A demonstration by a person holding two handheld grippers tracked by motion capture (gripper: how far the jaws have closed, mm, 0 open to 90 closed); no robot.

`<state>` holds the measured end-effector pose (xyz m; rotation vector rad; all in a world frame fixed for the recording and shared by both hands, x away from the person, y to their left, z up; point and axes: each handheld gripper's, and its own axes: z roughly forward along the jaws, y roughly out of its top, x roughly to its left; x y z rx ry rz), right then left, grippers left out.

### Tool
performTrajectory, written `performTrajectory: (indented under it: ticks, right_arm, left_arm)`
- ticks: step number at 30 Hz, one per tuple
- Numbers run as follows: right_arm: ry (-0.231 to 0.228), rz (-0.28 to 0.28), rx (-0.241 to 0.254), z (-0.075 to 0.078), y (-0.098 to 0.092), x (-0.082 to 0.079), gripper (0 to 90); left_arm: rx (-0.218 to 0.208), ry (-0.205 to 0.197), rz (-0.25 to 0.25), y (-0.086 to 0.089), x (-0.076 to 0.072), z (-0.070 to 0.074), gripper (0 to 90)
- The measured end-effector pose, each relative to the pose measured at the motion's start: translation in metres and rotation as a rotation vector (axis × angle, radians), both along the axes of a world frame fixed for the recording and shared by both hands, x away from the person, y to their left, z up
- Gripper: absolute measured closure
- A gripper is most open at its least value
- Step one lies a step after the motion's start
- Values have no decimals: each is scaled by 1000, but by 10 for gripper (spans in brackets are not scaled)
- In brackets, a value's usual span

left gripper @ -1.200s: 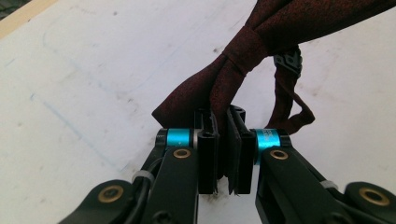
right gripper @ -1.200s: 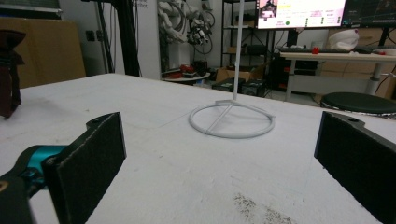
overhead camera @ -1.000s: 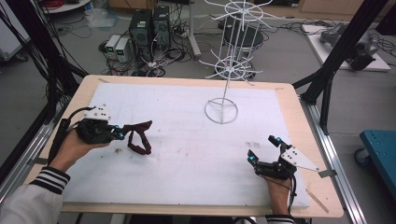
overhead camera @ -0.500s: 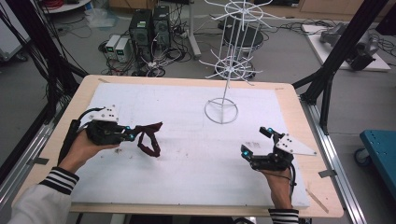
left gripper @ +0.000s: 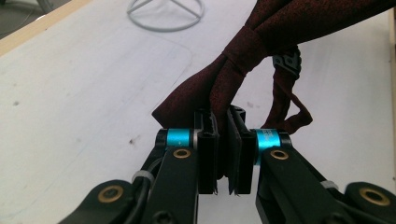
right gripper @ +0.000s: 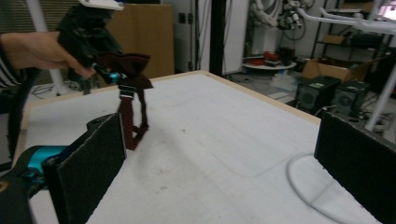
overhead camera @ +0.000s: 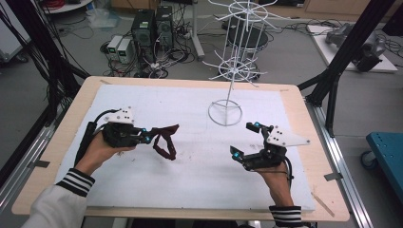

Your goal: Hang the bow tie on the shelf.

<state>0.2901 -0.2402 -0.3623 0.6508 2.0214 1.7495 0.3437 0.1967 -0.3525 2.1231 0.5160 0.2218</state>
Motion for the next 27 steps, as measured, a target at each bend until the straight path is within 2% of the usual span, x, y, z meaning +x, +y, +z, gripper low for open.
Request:
performTrajectory:
  ticks: [1, 4, 7, 9, 15, 19, 21, 27]
  right_arm:
    - [-1, 25, -9, 3, 6, 1, 13]
    - [-4, 37, -19, 5, 11, 2, 13]
    - [5, 81, -46, 9, 21, 4, 14]
    - [6, 87, -50, 10, 23, 4, 14]
    - [23, 151, -83, 16, 41, 7, 15]
    - [34, 168, -92, 18, 49, 9, 17]
    - [44, 183, -104, 20, 59, 11, 17]
    - [60, 197, -122, 23, 74, 15, 29]
  left_arm:
    - [-2, 0, -5, -3, 0, 0, 837]
    - [-8, 2, -25, -12, 2, -1, 836]
    - [-17, 12, -43, -19, 2, -2, 836]
    - [-20, 14, -59, -24, 2, -2, 836]
    - [-30, 13, -82, -37, 2, -2, 836]
    - [-21, 13, -82, -43, 2, -1, 835]
    - [-25, 13, -89, -48, 3, 0, 836]
    - [-12, -4, -103, -60, 3, 5, 835]
